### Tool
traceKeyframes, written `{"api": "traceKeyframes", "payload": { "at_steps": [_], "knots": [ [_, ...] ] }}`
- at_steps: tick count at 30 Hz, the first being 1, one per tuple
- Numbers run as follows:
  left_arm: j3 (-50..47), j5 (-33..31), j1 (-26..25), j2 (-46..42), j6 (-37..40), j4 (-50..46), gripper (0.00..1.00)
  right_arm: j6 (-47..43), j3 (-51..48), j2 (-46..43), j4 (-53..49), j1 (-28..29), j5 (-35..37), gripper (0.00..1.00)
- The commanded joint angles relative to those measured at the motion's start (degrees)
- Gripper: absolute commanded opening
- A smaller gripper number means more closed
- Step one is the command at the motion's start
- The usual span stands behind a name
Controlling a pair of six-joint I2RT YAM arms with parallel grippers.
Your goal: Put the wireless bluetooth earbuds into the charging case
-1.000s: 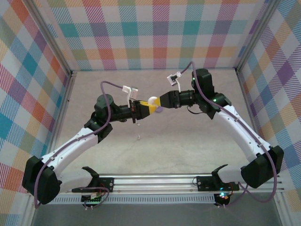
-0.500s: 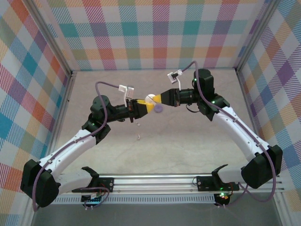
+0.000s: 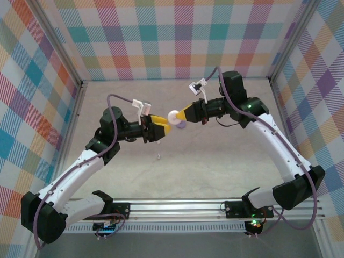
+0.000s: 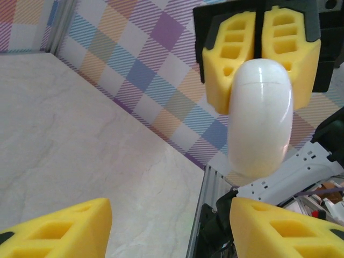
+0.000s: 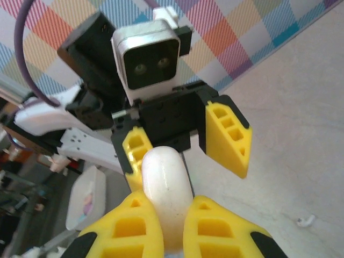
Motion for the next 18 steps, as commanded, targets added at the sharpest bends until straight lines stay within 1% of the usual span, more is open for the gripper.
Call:
{"api": "traceKeyframes", "payload": {
  "at_steps": [1, 5, 7, 12, 16, 18],
  "knots": [
    [3.2, 6.1, 0.9, -0.9, 2.8, -1.9, 0.59, -15.8, 4.9, 2.1, -15.1, 0.3, 3.0, 0.0],
    [4.6, 10.3, 0.8, 1.1, 1.4, 0.2, 0.59, -23.4, 9.9, 4.7, -23.5, 1.9, 6.5, 0.0],
    [5.2, 11.8, 0.4, 2.2, 0.4, 1.7, 0.58, -25.3, 11.5, 5.9, -25.9, 3.0, 8.0, 0.0],
    [6.3, 11.9, -2.2, 4.7, 1.2, 1.8, 0.56, -25.0, 11.6, 6.2, -25.1, 3.6, 7.7, 0.0],
    [6.5, 12.1, -3.1, 5.9, 1.2, 2.4, 0.51, -24.8, 11.4, 5.9, -24.7, 4.2, 7.7, 0.0],
    [6.6, 12.4, -3.5, 6.0, 1.4, 2.2, 0.5, -24.6, 11.3, 5.9, -24.6, 4.2, 7.8, 0.0]
  ]
}}
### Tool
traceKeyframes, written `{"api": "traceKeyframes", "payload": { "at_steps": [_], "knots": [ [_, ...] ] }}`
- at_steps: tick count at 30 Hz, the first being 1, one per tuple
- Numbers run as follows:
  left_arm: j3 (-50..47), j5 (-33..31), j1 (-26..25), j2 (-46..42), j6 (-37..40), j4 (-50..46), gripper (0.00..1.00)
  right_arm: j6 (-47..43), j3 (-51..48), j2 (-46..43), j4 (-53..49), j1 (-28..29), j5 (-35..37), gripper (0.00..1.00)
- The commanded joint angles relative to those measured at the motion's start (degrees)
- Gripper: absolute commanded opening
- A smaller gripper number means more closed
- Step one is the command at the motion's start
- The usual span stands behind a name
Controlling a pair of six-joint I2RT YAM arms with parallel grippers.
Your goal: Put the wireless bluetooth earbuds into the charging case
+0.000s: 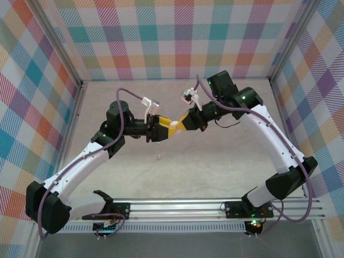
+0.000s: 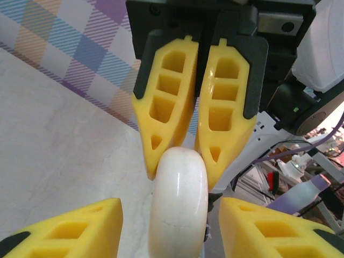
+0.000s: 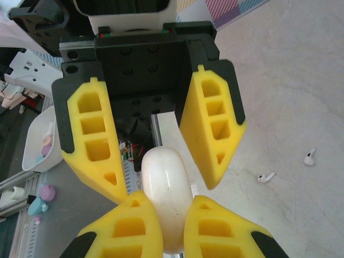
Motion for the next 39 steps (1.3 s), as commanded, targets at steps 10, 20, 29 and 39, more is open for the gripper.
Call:
{"api": "traceKeyframes", "payload": {
  "at_steps": [10, 20, 29, 39],
  "knots": [
    [1.6, 1.6, -0.9, -0.9, 3.4, -2.4, 0.42, -0.4, 0.1, -1.7, 1.6, 0.4, 0.0, 0.0],
    [1.9, 1.6, -1.1, -0.7, 4.2, -1.3, 0.19, 0.3, -0.3, -0.9, 1.0, 0.5, -2.7, 0.0],
    [-1.9, 0.7, -1.8, -3.1, 14.4, -4.6, 0.0, 4.8, -1.2, -1.1, 4.7, 0.3, 0.2, 0.38],
    [-10.4, -4.1, -2.5, -11.1, 24.1, -5.8, 0.0, 10.7, 0.4, 2.1, 5.0, -2.2, 5.0, 0.47]
  ]
}}
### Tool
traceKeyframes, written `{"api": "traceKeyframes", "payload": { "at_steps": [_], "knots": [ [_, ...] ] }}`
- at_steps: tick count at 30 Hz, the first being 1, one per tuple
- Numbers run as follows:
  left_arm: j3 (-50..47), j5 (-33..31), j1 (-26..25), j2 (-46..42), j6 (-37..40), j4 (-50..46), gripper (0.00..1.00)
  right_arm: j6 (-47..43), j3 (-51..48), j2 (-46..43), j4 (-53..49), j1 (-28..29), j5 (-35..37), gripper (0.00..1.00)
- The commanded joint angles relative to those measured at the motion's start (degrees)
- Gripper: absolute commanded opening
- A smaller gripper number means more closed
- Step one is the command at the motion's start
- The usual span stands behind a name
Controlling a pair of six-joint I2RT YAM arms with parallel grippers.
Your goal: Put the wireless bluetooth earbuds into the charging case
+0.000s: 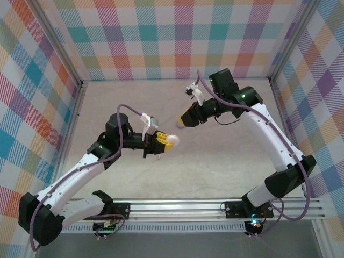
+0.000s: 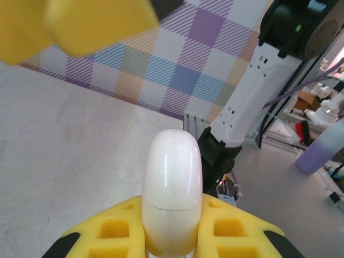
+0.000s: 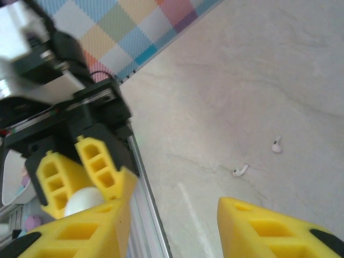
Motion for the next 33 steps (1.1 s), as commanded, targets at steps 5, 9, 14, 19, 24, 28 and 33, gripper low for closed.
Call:
{"api": "traceKeyframes", "payload": {
  "at_steps": [5, 9, 14, 19, 24, 28, 33],
  "knots": [
    [-3.1, -8.1, -0.3, -4.5, 4.4, 0.1, 0.0, 5.0, -1.0, -1.0, 4.6, -0.2, -7.4, 0.49],
    [-5.2, -12.2, -0.3, -6.6, 3.3, 2.4, 0.0, 8.7, -10.5, -6.8, 14.3, 2.2, -10.1, 0.49],
    [-8.2, -13.2, -0.1, -8.3, -0.1, 7.2, 0.0, 8.0, -19.7, -12.5, 21.7, 7.9, -3.4, 0.53],
    [-8.9, -11.1, -0.1, -8.3, -2.4, 9.2, 0.0, 3.2, -16.8, -9.2, 17.2, 11.4, 1.4, 0.56],
    [-9.7, -11.6, -0.1, -10.2, -3.2, 10.5, 0.0, -0.8, -13.9, -5.8, 14.8, 12.6, 2.7, 0.57],
    [-9.6, -11.1, -0.1, -10.6, -3.7, 10.7, 0.0, -1.9, -12.4, -4.3, 14.0, 12.7, 4.0, 0.57],
    [-9.6, -10.3, -0.1, -10.5, -4.0, 11.4, 0.0, -2.0, -10.9, -2.5, 13.2, 12.5, 4.9, 0.57]
  ]
}}
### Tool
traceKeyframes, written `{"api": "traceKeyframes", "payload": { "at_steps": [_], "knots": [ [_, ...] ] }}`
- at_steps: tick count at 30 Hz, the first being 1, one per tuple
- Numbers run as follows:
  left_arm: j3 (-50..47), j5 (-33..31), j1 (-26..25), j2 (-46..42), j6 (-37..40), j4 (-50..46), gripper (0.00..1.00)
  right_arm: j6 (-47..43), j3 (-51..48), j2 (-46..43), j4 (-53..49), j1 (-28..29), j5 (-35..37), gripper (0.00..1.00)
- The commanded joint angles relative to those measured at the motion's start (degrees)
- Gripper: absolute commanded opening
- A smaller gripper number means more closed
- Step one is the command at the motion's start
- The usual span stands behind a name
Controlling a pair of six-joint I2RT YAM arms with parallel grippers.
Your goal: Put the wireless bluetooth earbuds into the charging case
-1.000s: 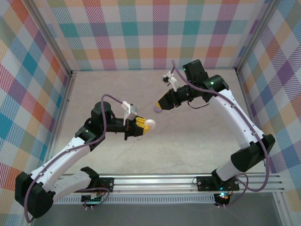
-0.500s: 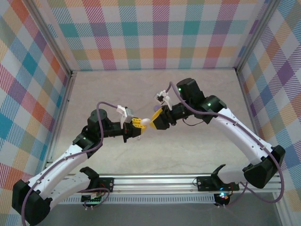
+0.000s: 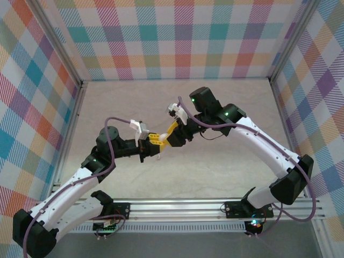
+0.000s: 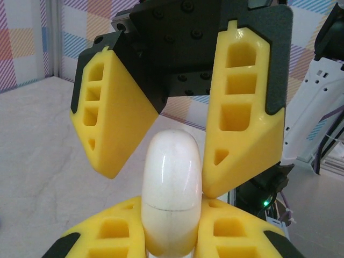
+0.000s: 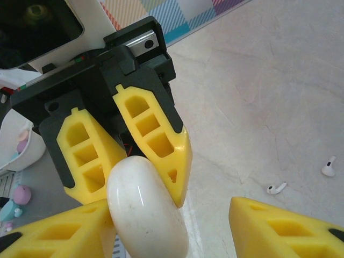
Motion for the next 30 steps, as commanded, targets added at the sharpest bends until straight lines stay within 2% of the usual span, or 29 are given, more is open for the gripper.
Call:
{"api": "traceKeyframes", "payload": {
  "at_steps": [1, 8, 17, 25, 30],
  "knots": [
    [-0.3, 2.4, -0.1, -0.7, -0.4, 3.5, 0.0, -1.2, 2.1, 1.4, -0.4, -0.2, 2.0, 0.57],
    [-1.2, 3.2, -0.1, -0.9, -0.7, 4.0, 0.0, 4.8, 4.1, 2.6, 1.3, -4.9, -3.0, 0.56],
    [-1.2, 1.8, -0.1, -2.4, -0.4, 3.6, 0.0, 5.8, 5.3, 5.2, -0.4, -5.6, -7.6, 0.55],
    [-2.4, -3.6, 0.0, -3.3, 1.6, -0.3, 0.0, 10.9, 5.7, 3.3, 1.9, -6.2, -4.4, 0.6],
    [-4.8, -7.6, 0.5, -4.5, 1.3, -0.7, 0.0, 15.0, 7.3, 3.5, 2.3, -7.7, -4.9, 0.61]
  ]
}}
